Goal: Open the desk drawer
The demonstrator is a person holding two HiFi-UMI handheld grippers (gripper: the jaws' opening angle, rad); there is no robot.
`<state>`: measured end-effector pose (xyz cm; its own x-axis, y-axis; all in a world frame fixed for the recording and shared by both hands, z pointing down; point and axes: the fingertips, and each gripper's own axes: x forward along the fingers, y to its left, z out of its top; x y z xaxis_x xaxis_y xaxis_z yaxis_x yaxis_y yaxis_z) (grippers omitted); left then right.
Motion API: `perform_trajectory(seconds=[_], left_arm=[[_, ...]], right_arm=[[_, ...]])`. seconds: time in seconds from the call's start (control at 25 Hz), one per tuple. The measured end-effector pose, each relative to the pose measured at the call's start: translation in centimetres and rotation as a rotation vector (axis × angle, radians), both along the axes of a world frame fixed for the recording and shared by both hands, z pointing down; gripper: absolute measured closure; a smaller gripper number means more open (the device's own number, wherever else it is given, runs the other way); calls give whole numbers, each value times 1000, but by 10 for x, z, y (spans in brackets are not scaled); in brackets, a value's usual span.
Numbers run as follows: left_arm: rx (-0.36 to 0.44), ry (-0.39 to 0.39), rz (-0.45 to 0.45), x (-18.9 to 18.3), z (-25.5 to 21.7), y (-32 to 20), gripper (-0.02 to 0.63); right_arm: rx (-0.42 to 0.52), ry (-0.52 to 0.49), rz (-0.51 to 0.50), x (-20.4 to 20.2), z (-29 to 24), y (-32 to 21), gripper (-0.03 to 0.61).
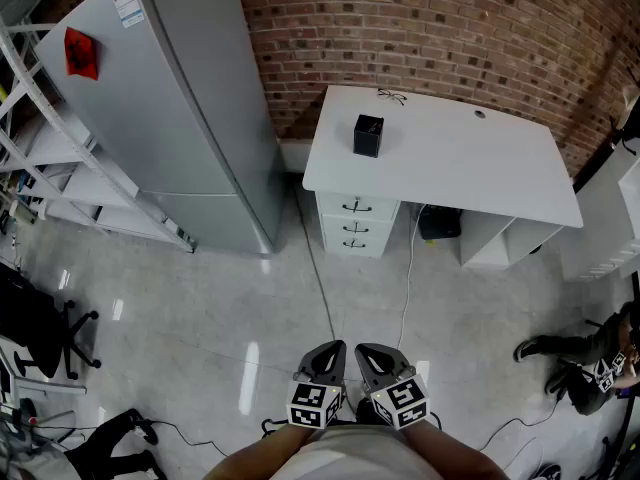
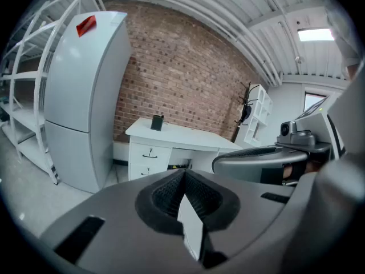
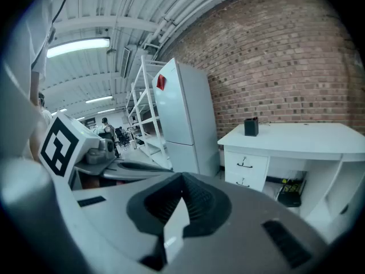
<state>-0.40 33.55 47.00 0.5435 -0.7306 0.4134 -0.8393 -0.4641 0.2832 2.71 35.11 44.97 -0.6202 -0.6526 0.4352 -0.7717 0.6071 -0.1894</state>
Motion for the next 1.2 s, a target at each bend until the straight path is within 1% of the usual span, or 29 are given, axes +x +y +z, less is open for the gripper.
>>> perform_trajectory(seconds=[0.2, 0.32, 0.48, 0.64, 0.72, 0.84, 1.0, 1.2], left_arm=[[-6, -13, -41, 30, 0, -9, 607], [-12, -38, -77, 44, 0, -15, 607], [-20, -76, -140, 54, -3, -23, 607], [-16, -114, -143, 64, -8, -27, 607], [-18, -124, -149, 62, -8, -30, 607], [-27, -120, -181, 55, -5, -41, 607], [-32, -108, -197, 51, 1, -53, 607], [-32, -64, -181, 46, 14, -80, 607]], right_arm=[[-2, -29, -12, 35, 0, -10, 562], [-9, -48, -33, 53, 4, -14, 561], [-25, -71, -74, 69, 10, -18, 562], [-47, -88, -84, 81, 18, -22, 561], [-48, -92, -91, 82, 19, -22, 561], [-42, -88, -95, 85, 21, -28, 561], [-48, -66, -79, 93, 29, -38, 561], [-44, -19, -70, 86, 40, -58, 561]])
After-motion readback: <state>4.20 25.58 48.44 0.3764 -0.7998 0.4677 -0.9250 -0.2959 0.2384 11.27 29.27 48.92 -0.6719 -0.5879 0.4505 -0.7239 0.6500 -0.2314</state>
